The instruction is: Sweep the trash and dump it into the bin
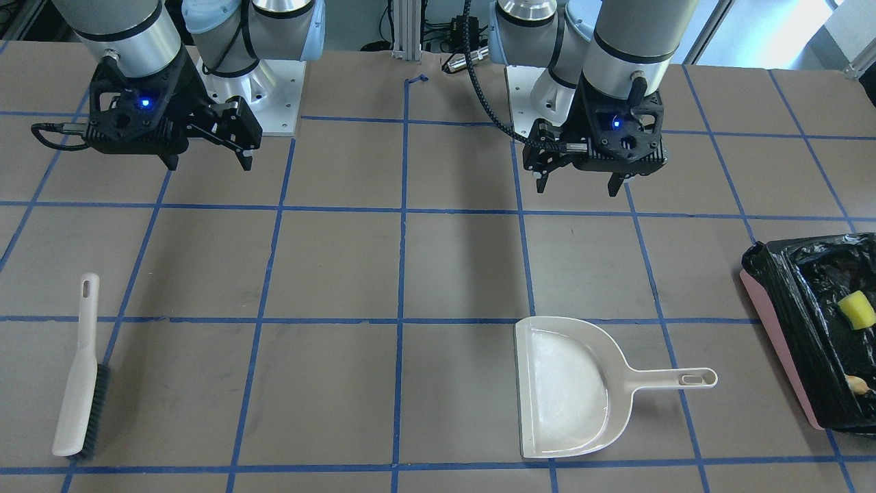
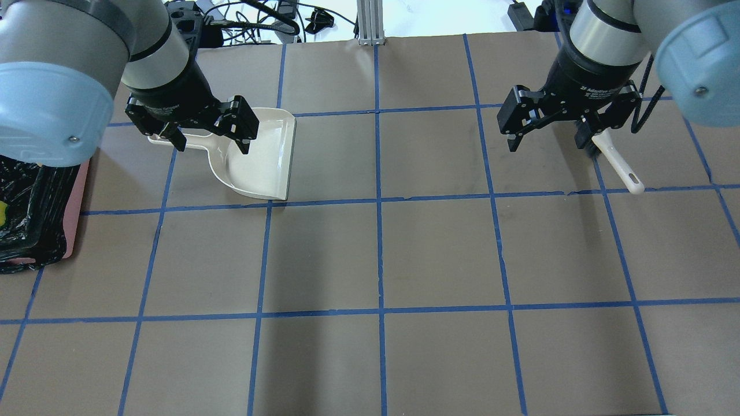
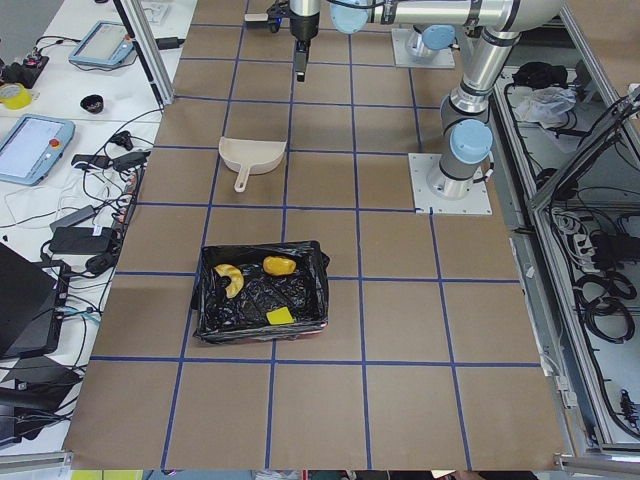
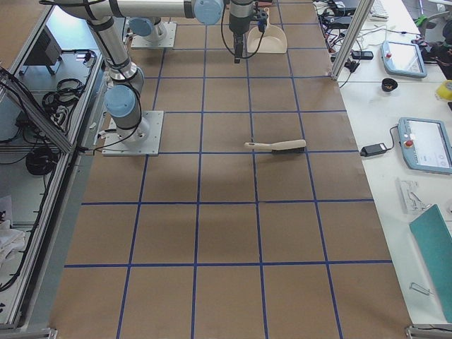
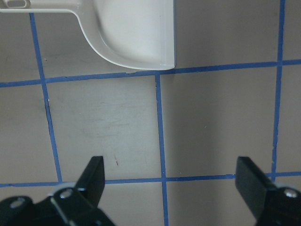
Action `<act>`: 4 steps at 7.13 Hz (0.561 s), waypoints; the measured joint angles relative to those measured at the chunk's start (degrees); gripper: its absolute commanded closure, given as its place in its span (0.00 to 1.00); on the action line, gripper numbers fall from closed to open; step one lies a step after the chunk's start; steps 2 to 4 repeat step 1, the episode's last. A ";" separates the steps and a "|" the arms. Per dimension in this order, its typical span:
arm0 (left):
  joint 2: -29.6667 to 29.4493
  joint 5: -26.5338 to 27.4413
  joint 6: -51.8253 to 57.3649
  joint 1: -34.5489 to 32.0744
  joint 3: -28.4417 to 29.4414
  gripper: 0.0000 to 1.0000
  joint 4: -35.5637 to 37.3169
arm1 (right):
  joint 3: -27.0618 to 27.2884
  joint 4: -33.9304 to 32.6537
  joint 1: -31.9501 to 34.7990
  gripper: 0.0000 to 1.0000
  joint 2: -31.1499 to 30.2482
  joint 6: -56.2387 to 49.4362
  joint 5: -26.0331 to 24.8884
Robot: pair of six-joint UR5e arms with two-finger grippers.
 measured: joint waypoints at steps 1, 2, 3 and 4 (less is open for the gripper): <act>0.01 -0.07 0.02 0.14 -0.02 0.00 0.06 | 0.00 0.06 0.00 0.00 0.00 0.42 0.00; 0.01 -0.07 0.02 0.14 -0.02 0.00 0.06 | 0.00 0.06 0.00 0.00 0.00 0.42 0.00; 0.01 -0.07 0.02 0.14 -0.02 0.00 0.06 | 0.00 0.06 0.00 0.00 0.00 0.42 0.00; 0.01 -0.07 0.02 0.14 -0.02 0.00 0.06 | 0.00 0.06 0.00 0.00 0.00 0.42 0.00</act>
